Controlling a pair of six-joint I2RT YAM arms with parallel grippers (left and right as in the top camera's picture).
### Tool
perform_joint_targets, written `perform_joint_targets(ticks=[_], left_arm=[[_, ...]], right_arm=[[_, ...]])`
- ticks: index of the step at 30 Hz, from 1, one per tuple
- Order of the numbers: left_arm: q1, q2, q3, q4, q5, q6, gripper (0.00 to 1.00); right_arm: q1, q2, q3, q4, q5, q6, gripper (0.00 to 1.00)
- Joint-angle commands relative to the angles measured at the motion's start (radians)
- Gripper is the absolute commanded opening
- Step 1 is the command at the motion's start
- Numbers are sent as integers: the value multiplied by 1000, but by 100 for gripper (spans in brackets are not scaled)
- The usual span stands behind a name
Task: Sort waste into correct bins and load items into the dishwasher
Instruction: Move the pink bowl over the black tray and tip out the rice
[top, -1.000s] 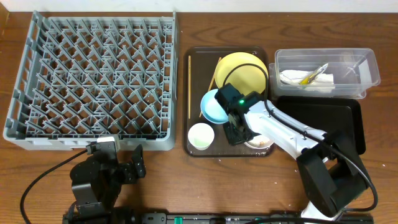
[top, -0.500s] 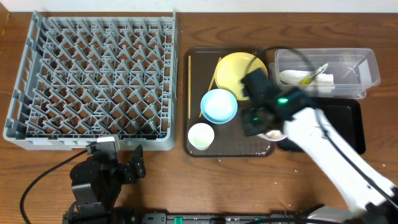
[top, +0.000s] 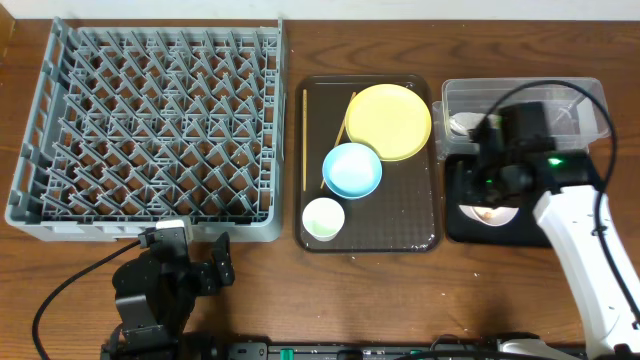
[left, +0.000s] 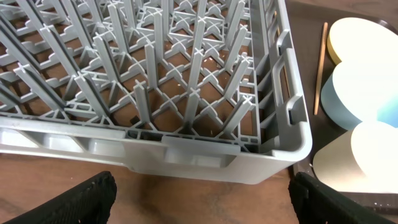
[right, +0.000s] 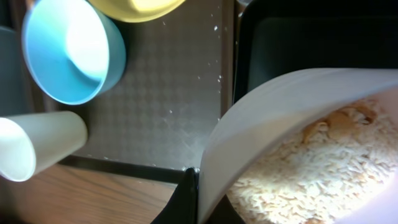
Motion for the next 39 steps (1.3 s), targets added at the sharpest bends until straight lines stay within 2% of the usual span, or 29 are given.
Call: perform_joint_targets(ticks=[1, 7, 10, 20, 33, 39], left_arm=[[2, -2, 14, 0, 13, -14, 91], [2, -2, 14, 0, 13, -14, 90], [2, -2, 14, 0, 13, -14, 91], [2, -2, 14, 0, 13, -14, 91], [2, -2, 14, 0, 13, -14, 90], [2, -2, 14, 0, 13, -14, 91]], right_arm=[[-116, -11, -33, 23, -238, -117, 1], [-289, -10, -105, 61, -436, -209, 1], [-410, -8, -183, 140, -616, -239, 1], [-666, 14, -329, 379, -1045, -250, 1], [-806, 208, -329, 507, -1283, -210, 1], [-854, 311, -329, 505, -1292, -114, 1]])
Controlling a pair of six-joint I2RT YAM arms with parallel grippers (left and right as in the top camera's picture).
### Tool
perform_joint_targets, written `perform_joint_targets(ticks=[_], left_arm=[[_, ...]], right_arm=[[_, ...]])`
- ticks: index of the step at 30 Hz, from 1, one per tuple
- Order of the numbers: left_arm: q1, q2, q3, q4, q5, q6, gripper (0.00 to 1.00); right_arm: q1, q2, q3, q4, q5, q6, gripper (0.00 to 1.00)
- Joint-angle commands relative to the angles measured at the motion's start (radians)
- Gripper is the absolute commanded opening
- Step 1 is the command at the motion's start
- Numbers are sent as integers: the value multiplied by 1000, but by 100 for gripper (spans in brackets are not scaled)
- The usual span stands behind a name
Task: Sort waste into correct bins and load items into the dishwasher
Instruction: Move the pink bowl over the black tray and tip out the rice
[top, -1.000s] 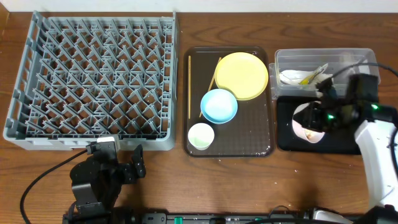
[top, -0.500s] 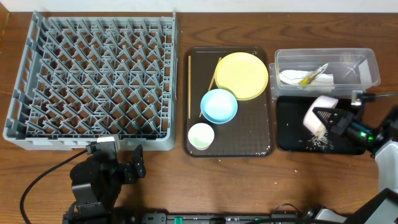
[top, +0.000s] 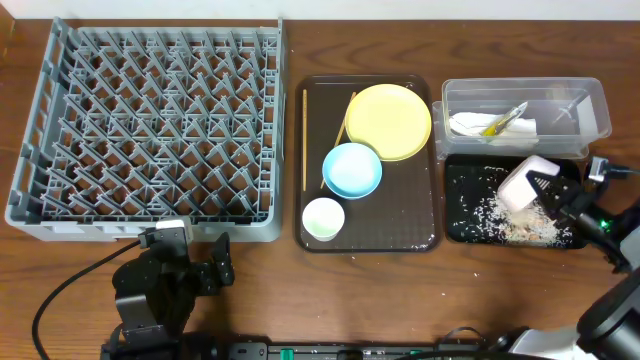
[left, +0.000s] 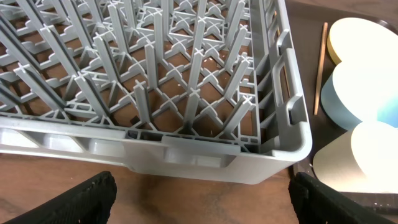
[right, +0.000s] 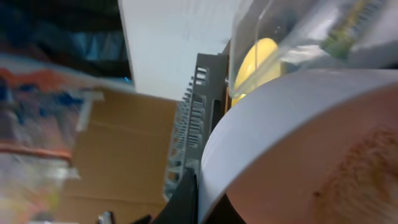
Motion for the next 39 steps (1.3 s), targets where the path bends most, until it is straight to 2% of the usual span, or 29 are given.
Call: perform_joint_targets(ticks=[1, 8, 19, 23, 27, 32, 39], left_arm=[[2, -2, 14, 0, 13, -14, 91], [1, -2, 14, 0, 13, -14, 91], [2, -2, 14, 0, 13, -14, 91], [2, -2, 14, 0, 13, -15, 91], [2, -2, 14, 0, 13, -14, 90], [2, -2, 14, 0, 13, -14, 90], [2, -2, 14, 0, 13, -14, 91]], right_arm=[[-40, 50, -3, -2, -76, 67, 1], [-57, 50, -3, 0, -76, 174, 1], [-56, 50, -2, 50, -25, 233, 1], [-56, 50, -2, 89, 159, 325, 1], [-34, 39, -2, 93, 16, 342, 1], [-24, 3, -2, 123, -11, 346, 1], [-1, -174, -2, 229, -74, 347, 1]])
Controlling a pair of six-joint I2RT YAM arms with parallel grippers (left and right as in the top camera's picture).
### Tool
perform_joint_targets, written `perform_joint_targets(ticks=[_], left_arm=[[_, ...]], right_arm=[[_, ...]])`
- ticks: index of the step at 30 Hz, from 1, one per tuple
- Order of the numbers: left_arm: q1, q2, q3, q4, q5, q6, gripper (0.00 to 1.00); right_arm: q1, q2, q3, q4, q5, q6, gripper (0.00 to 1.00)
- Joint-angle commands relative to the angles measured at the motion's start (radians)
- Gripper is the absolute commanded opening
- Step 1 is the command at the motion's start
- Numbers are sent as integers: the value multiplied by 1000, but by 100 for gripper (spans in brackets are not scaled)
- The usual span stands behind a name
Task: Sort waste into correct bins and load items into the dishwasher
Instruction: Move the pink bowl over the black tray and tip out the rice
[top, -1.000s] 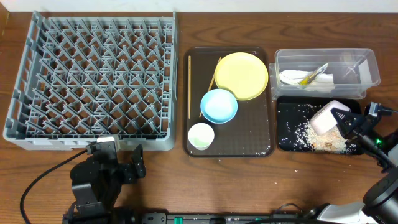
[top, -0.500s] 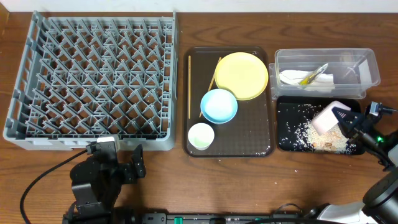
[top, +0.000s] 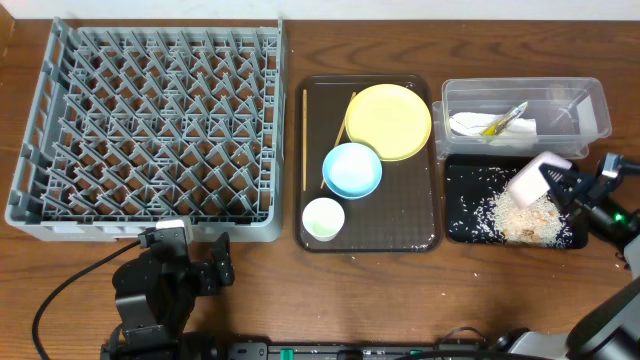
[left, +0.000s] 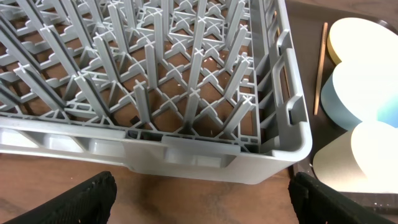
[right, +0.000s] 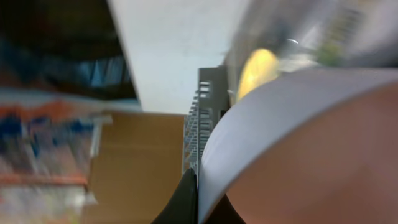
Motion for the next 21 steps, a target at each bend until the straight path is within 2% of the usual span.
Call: perform_joint_targets(ticks=[1, 6, 13, 16, 21], left_arm=[[2, -2, 14, 0, 13, -14, 91], [2, -2, 14, 0, 13, -14, 91], [2, -2, 14, 0, 13, -15, 90], [2, -2, 14, 0, 13, -14, 90], [2, -2, 14, 0, 13, -14, 90]], right_arm=[[18, -111, 1, 55, -74, 27, 1], [-2, -143, 1, 57, -67, 246, 1], [15, -158, 1, 83, -92, 252, 1], [66, -198, 1, 156, -92, 236, 1], [253, -291, 1, 364, -1, 381, 1]])
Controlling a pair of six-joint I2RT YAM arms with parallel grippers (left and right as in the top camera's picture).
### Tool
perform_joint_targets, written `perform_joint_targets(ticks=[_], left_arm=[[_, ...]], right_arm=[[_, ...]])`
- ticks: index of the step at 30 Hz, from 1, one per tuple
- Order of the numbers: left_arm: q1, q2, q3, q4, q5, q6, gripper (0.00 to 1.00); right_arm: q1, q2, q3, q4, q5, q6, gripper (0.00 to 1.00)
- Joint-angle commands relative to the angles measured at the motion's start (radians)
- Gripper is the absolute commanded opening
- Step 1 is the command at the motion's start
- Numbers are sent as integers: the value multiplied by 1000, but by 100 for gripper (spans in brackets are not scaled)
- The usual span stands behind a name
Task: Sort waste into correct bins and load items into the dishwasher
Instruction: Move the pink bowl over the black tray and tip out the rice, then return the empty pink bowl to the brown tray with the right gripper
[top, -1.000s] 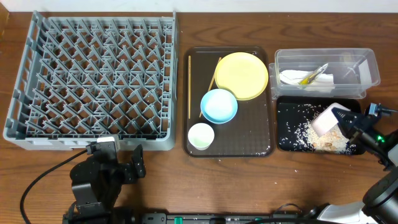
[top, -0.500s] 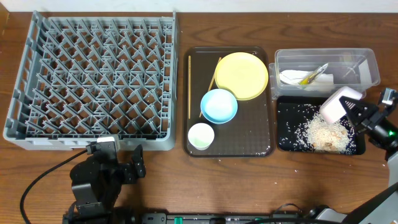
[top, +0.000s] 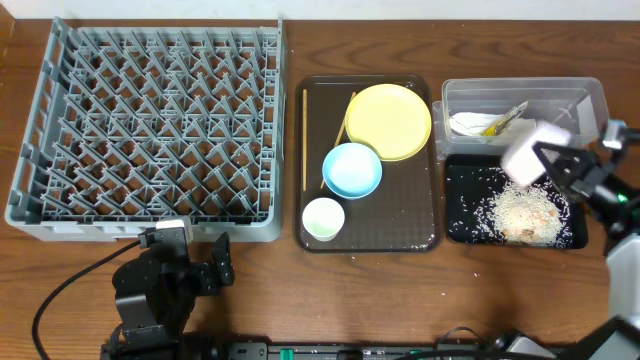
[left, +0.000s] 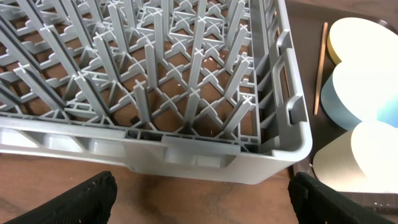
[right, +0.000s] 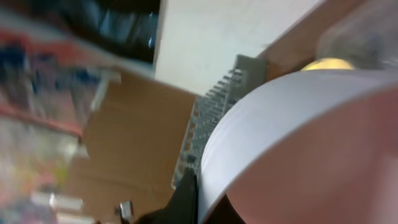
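Note:
My right gripper (top: 545, 160) is shut on the rim of a white bowl (top: 522, 160), held tipped on its side above the black bin (top: 455, 225), where a heap of rice (top: 525, 215) lies. In the right wrist view the bowl (right: 298, 143) fills the frame and shows no rice inside. The grey dish rack (top: 150, 125) stands at the left. On the brown tray (top: 420, 230) sit a yellow plate (top: 388, 120), a blue bowl (top: 352, 170), a pale cup (top: 323, 218) and chopsticks (top: 305, 135). My left gripper (left: 199, 202) rests open on the table before the rack (left: 186, 93).
A clear plastic bin (top: 590, 100) behind the black one holds a white spoon and wrappers (top: 495, 122). Scattered rice grains lie across the black bin's floor. The table's front edge runs close below my left arm.
The right gripper has lifted the tipped bowl slightly up and back, toward the clear bin's front edge. The rice heap stays in the black bin. The left arm has not moved.
First the right gripper held the rice-filled bowl low in the black bin. Then the bowl was tipped over the bin with rice spilled below it. The heap grew, and now the bowl is held higher, tipped, showing no rice. The left arm stayed still.

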Motion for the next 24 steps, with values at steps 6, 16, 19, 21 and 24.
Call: perform_joint_targets(ticks=[6, 16, 19, 21, 24], left_arm=[[2, -2, 14, 0, 13, -14, 90], [2, -2, 14, 0, 13, -14, 90], [2, -2, 14, 0, 13, -14, 90], [2, -2, 14, 0, 13, -14, 90], [2, -2, 14, 0, 13, -14, 90]], right_arm=[[388, -80, 6, 145, 183, 155, 1], [824, -80, 78, -281, 735, -112, 2], [906, -80, 149, -510, 955, -204, 1], [964, -80, 198, -623, 1104, -237, 1], [1049, -76, 241, -726, 1286, -250, 1]])
